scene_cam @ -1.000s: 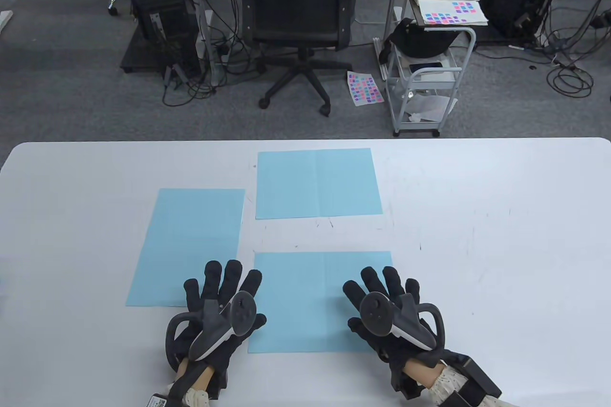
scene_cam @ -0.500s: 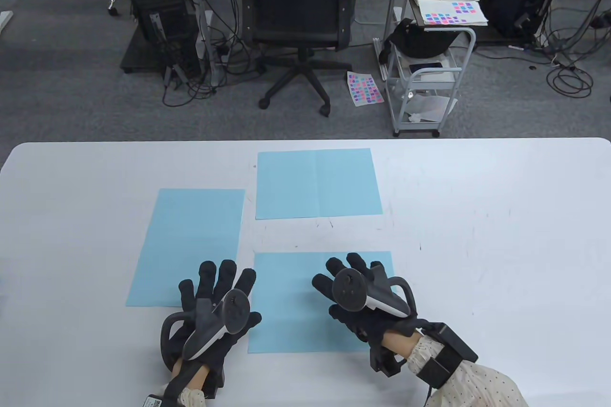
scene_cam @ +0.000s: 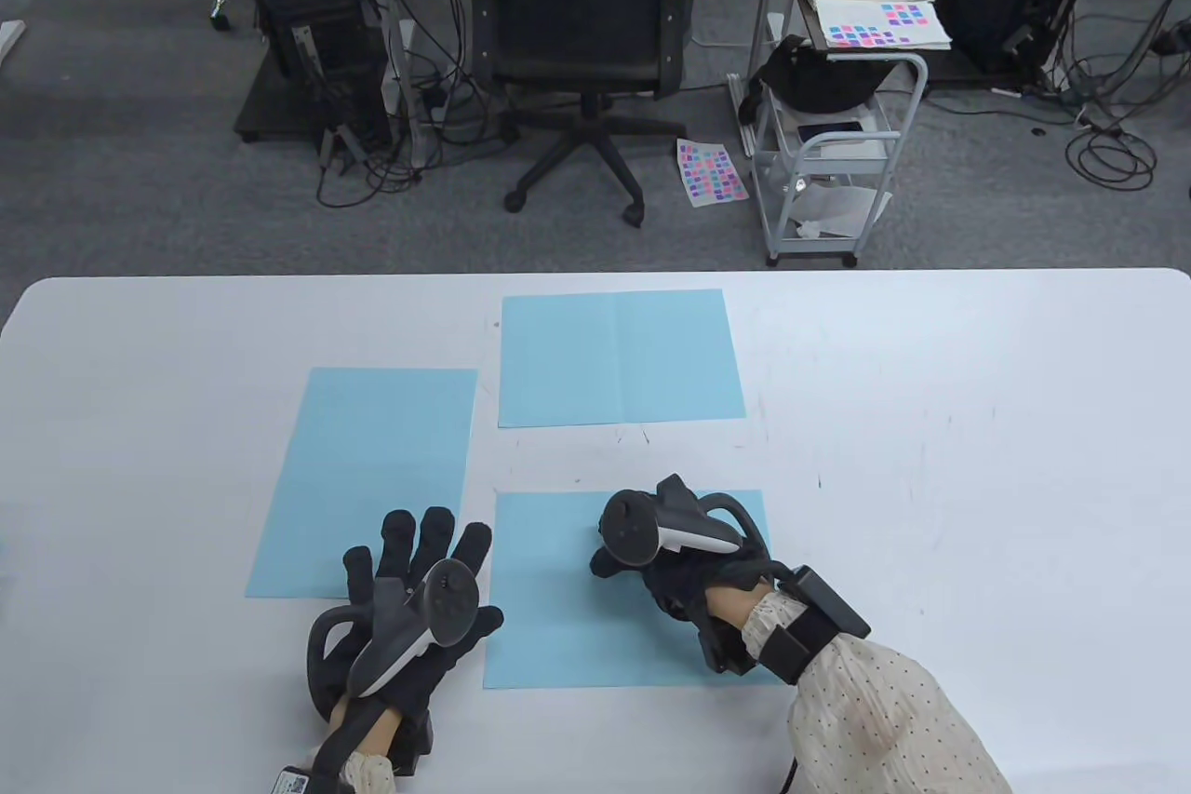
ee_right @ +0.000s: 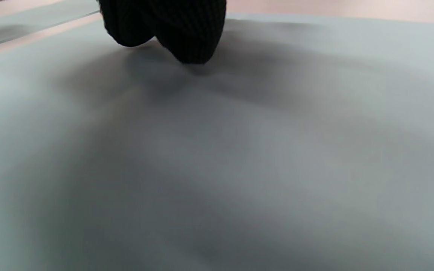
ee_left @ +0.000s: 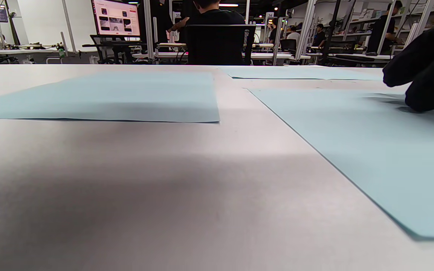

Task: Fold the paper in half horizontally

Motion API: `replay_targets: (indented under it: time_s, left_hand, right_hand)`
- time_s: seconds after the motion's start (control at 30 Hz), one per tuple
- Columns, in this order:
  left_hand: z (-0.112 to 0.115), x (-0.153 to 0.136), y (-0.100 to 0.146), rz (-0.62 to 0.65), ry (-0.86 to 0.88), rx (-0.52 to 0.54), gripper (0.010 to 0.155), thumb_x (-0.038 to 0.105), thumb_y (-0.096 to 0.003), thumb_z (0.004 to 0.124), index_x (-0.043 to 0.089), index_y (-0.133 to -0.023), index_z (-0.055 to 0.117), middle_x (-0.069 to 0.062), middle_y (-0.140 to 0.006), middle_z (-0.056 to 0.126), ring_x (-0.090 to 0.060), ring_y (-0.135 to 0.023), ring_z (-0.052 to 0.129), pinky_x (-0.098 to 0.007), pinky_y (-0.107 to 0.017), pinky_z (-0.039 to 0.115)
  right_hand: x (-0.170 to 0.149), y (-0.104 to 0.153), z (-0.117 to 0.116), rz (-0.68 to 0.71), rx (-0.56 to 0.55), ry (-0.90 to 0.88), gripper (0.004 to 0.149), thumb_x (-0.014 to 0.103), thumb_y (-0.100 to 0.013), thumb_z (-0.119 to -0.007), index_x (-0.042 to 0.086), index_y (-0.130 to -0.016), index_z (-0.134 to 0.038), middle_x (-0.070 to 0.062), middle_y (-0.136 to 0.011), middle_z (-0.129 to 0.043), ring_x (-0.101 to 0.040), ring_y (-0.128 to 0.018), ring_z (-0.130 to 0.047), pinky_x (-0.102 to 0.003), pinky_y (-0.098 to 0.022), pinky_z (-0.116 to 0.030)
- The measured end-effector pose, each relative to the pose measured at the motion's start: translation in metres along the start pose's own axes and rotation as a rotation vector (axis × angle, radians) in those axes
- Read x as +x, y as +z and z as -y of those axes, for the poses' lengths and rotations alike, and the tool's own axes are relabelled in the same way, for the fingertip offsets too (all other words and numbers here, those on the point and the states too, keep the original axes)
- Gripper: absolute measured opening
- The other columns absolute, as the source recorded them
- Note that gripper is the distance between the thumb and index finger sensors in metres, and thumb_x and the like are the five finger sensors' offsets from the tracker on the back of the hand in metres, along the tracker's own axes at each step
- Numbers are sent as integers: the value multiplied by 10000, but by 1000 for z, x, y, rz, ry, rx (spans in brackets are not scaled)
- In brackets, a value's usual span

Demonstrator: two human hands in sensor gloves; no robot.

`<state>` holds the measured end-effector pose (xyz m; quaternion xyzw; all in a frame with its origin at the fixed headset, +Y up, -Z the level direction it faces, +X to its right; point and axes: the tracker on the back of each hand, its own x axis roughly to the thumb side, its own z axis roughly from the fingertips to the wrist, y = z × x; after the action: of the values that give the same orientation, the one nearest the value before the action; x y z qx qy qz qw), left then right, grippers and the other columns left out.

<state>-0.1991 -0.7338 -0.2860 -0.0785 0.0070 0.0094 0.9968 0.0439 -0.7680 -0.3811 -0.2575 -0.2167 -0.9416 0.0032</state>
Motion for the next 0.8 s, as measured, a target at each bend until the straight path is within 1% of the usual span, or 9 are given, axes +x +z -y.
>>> replay_targets:
  time_s: [0.13, 0.3, 0.47, 0.6, 0.8]
  left_hand:
    - [0, 0, 0, -1, 0, -5, 830, 689, -295, 607, 597, -1020, 213, 164, -1219, 169, -258, -1183, 165, -635, -882, 281]
    - [-1, -1, 0, -4, 2, -6, 827, 688, -295, 606, 596, -1019, 217, 165, -1218, 171, -256, -1183, 169, -634, -882, 283]
    - [0, -2, 0, -4, 3, -7, 830, 688, -296, 607, 593, -1022, 215, 161, -1218, 170, -258, -1182, 169, -636, -881, 282]
    - [0, -2, 0, -4, 3, -7, 831, 689, -295, 607, 593, -1022, 215, 162, -1218, 170, -257, -1182, 167, -636, -881, 282]
    - [0, -1, 0, -3, 3, -13, 832, 689, -295, 606, 591, -1023, 215, 160, -1219, 170, -258, -1182, 168, -635, -881, 283]
  right_hand:
    - [-4, -5, -1, 5, 36, -43, 625, 80, -469, -769, 438, -936, -559, 174, -1115, -375, -263, -1071, -158, -652, -742, -148]
    - [-8, -4, -2, -19, 57, -56, 628, 104, -480, -750, 460, -946, -525, 188, -1117, -346, -277, -1073, -139, -660, -736, -125]
    - [-18, -1, -3, -70, 83, -78, 634, 172, -487, -746, 480, -973, -479, 188, -1123, -318, -300, -1070, -117, -663, -731, -108]
    - [-24, 2, -4, -103, 79, -84, 628, 226, -492, -739, 489, -986, -455, 179, -1126, -293, -304, -1069, -111, -665, -729, -90]
    - [-30, 5, -6, -150, 64, -80, 627, 298, -483, -743, 497, -994, -438, 173, -1116, -316, -308, -1067, -113, -664, -728, -87]
